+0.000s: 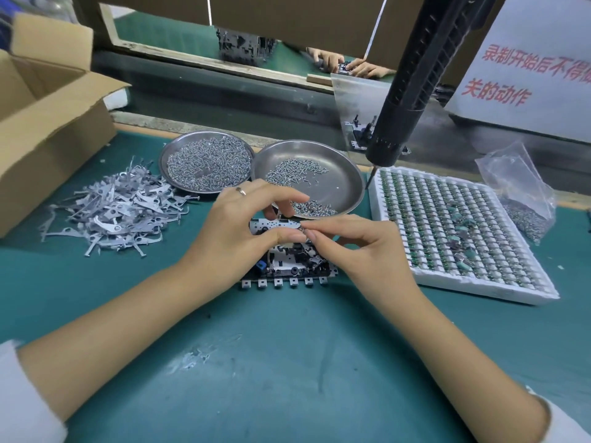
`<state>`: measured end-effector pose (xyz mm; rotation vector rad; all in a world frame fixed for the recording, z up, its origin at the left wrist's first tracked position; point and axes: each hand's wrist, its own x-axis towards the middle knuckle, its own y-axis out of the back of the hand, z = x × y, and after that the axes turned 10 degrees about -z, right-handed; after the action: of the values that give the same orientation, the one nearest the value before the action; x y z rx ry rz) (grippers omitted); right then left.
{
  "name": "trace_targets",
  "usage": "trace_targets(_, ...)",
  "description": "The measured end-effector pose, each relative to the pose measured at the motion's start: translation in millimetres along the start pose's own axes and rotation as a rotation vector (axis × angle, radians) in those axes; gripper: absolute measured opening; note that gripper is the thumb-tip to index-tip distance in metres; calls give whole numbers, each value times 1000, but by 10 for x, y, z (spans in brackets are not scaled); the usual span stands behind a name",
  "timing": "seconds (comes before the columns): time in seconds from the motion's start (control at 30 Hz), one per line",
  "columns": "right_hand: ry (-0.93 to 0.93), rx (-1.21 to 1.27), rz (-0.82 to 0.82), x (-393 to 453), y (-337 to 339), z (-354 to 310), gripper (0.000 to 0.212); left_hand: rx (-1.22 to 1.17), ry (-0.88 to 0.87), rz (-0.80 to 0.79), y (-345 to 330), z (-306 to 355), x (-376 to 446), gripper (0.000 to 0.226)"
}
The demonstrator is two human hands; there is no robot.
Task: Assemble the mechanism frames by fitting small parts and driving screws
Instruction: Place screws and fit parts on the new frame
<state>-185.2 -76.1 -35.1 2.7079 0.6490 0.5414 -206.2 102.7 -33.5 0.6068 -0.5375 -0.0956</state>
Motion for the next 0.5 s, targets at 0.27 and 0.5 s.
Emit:
trace_targets(0.27, 128, -277, -78, -37, -38, 28, 18, -117, 111, 4, 130, -100, -149, 17)
trace_targets(0.5, 337, -562, -92, -67, -137, 110, 10, -116, 172, 26, 45, -82, -217, 18)
